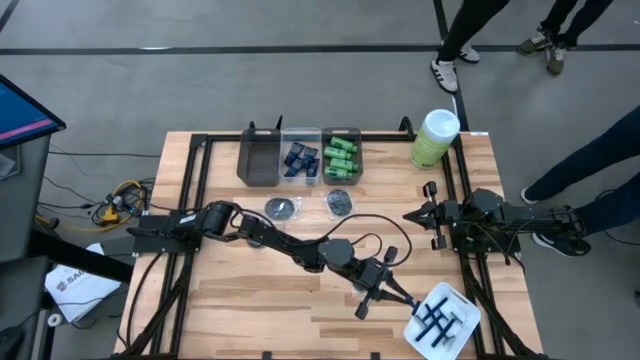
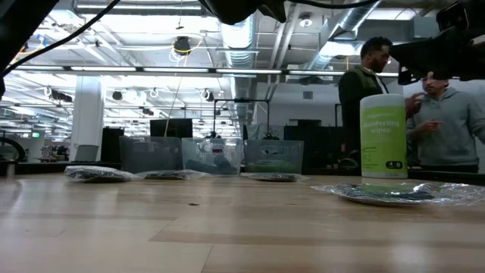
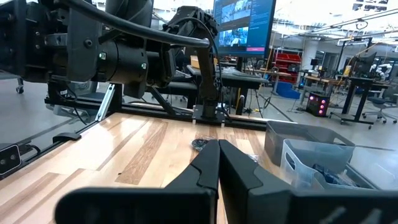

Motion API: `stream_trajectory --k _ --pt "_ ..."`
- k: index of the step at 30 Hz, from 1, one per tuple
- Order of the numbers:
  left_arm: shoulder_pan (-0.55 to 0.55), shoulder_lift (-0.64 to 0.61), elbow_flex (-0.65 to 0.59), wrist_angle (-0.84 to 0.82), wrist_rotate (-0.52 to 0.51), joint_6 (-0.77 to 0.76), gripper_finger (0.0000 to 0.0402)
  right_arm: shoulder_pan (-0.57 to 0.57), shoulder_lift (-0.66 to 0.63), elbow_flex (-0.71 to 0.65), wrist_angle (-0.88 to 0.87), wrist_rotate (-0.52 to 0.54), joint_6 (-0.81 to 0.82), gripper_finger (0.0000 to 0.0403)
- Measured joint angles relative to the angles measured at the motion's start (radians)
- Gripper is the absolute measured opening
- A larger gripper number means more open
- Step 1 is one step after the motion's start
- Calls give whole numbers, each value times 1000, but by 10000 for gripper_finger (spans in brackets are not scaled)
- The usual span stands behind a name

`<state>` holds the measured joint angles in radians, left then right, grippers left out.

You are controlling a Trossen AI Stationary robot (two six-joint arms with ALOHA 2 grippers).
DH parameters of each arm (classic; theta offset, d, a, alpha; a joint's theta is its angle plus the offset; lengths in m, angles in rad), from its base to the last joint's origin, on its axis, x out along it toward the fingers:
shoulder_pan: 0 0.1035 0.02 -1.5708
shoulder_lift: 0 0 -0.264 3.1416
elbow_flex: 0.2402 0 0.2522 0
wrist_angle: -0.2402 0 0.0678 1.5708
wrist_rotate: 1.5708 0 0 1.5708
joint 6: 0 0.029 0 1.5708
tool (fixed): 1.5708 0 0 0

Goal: Pick & Place Travel size toiletries
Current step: Put the blue razor into the white bin

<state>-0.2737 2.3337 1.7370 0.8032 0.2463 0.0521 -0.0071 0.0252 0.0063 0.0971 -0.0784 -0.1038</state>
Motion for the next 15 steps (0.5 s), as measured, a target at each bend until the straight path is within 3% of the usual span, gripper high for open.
stream_trajectory --k 8,15 --pt "27 -79 3 -13 48 -25 17 0 0 0 55 0 14 0" --pt "76 -225 1 -253 49 -24 17 -10 0 4 308 35 395 0"
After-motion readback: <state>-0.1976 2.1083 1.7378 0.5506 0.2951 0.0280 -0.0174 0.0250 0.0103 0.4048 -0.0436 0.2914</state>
